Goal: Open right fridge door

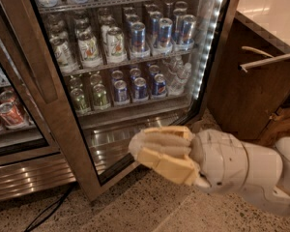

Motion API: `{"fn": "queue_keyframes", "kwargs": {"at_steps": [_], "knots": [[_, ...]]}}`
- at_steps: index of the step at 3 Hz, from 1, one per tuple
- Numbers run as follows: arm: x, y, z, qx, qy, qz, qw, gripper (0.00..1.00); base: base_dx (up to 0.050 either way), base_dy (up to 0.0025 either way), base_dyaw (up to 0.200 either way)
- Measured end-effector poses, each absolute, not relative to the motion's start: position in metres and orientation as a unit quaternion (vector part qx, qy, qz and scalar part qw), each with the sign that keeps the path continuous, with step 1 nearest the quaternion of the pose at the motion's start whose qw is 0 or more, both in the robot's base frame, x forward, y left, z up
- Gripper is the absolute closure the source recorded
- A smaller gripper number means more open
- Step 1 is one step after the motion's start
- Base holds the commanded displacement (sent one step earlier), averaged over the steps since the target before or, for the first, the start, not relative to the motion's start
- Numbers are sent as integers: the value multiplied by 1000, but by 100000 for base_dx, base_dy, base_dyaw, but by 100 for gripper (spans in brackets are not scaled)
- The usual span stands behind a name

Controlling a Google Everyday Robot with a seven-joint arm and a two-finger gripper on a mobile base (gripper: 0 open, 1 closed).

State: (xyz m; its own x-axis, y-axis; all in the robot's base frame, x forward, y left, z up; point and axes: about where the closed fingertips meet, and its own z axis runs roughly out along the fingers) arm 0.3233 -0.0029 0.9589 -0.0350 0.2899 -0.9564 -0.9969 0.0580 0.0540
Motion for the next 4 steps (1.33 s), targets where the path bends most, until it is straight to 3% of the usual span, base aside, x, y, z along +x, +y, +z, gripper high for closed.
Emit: {"fn": "queue_keyframes", "kwargs": {"at_steps": [1, 4], "knots": [[200, 6, 976, -407, 392, 590, 576, 100, -5000, -2, 5], [200, 6, 976, -407, 392, 590, 576, 100, -4999, -4, 25]]}}
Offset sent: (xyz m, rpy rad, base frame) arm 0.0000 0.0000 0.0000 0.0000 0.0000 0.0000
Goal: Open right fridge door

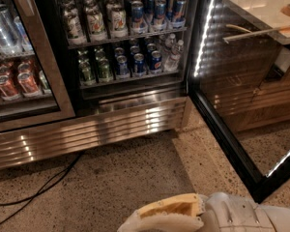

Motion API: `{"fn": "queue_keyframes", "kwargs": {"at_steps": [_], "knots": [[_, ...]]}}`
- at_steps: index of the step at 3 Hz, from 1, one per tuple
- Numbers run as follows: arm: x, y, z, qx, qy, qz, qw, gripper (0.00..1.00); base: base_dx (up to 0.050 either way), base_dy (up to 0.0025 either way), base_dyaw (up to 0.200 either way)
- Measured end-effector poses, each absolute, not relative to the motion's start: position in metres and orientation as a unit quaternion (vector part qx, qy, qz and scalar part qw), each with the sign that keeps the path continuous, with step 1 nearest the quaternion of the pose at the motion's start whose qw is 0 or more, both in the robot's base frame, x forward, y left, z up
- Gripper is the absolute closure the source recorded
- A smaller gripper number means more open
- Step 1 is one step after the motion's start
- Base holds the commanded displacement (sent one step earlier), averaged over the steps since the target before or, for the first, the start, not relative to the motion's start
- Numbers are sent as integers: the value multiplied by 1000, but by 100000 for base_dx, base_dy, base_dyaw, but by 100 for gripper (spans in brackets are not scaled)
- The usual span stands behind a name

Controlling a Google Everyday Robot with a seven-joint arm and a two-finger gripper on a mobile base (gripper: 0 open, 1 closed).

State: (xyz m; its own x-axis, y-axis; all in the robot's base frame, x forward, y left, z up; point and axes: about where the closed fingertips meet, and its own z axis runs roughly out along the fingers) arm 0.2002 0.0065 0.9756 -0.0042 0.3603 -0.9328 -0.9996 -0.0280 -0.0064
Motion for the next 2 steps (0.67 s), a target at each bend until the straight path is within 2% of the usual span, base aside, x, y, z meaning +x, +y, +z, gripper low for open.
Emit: {"fn": "queue_keyframes", "kwargs": {"at_steps": [1, 2], "knots": [[200, 6, 976, -407, 392, 590, 576, 100, 0, 0, 0], [244, 6, 999, -396, 412, 578, 582, 100, 0, 0, 0]]}}
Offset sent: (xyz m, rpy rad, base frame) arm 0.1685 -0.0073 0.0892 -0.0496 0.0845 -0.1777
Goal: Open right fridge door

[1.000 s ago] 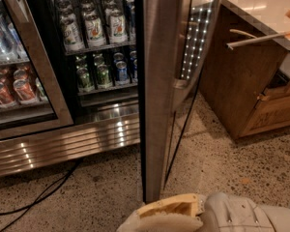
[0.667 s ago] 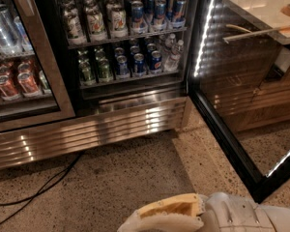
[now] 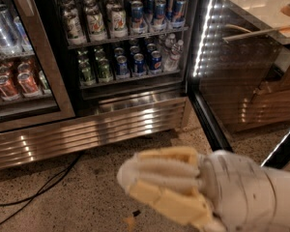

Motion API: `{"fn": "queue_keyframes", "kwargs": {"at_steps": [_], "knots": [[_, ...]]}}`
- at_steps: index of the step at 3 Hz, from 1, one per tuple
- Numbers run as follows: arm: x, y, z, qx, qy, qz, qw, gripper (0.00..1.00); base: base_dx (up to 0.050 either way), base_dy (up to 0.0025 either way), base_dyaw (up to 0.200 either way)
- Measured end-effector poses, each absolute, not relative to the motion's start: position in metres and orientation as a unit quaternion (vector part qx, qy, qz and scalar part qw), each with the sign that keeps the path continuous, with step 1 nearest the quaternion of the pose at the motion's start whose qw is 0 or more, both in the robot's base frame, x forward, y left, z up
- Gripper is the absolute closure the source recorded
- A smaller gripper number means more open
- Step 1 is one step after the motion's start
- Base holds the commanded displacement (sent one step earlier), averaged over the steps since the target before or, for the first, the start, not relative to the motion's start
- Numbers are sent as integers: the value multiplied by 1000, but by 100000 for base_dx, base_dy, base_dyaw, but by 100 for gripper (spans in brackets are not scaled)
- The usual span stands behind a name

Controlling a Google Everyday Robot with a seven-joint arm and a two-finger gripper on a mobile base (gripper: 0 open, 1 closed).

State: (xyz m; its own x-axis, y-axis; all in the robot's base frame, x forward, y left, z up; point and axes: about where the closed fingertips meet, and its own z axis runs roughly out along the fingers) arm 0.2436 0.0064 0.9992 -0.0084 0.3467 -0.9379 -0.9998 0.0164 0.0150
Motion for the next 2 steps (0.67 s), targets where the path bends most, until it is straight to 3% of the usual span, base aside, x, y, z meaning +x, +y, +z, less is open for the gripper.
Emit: {"fn": "queue_keyframes", "kwargs": {"at_steps": [1, 2], "knots": [[328, 11, 1051, -376, 445, 556, 593, 100, 0, 0, 0], [328, 11, 1051, -376, 445, 556, 593, 100, 0, 0, 0]]}}
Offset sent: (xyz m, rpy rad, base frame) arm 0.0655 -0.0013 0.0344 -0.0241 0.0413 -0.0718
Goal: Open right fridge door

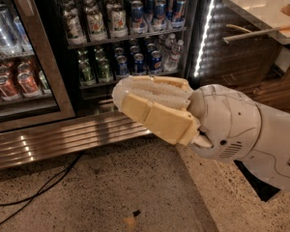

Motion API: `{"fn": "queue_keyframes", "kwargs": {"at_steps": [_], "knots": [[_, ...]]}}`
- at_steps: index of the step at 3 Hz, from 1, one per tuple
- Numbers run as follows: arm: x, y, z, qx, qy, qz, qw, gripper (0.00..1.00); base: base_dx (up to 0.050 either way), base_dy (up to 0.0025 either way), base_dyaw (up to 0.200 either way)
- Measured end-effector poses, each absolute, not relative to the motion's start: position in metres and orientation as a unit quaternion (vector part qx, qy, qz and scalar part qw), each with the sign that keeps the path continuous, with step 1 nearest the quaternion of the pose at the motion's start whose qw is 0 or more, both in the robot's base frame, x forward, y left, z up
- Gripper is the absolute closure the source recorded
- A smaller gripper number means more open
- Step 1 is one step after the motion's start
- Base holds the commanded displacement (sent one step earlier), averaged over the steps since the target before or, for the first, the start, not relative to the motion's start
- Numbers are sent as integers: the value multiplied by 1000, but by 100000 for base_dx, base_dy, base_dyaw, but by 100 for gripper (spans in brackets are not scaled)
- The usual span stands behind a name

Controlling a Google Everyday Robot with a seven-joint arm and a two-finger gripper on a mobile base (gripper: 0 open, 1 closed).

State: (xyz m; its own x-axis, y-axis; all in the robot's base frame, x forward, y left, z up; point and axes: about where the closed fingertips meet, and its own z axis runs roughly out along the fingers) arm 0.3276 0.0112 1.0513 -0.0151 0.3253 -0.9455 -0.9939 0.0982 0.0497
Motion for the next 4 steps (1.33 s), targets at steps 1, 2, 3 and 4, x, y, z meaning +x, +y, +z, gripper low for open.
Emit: {"fn": "queue_keyframes", "kwargs": {"at_steps": [1, 2, 3, 4], "knots": [[328, 11, 1051, -376, 445, 556, 593, 81, 0, 0, 0], [328, 11, 1051, -376, 445, 556, 593, 58, 0, 0, 0], [328, 11, 1051, -376, 445, 556, 593, 36, 0, 0, 0], [328, 11, 1051, -376, 445, 556, 593, 12, 0, 0, 0]]}}
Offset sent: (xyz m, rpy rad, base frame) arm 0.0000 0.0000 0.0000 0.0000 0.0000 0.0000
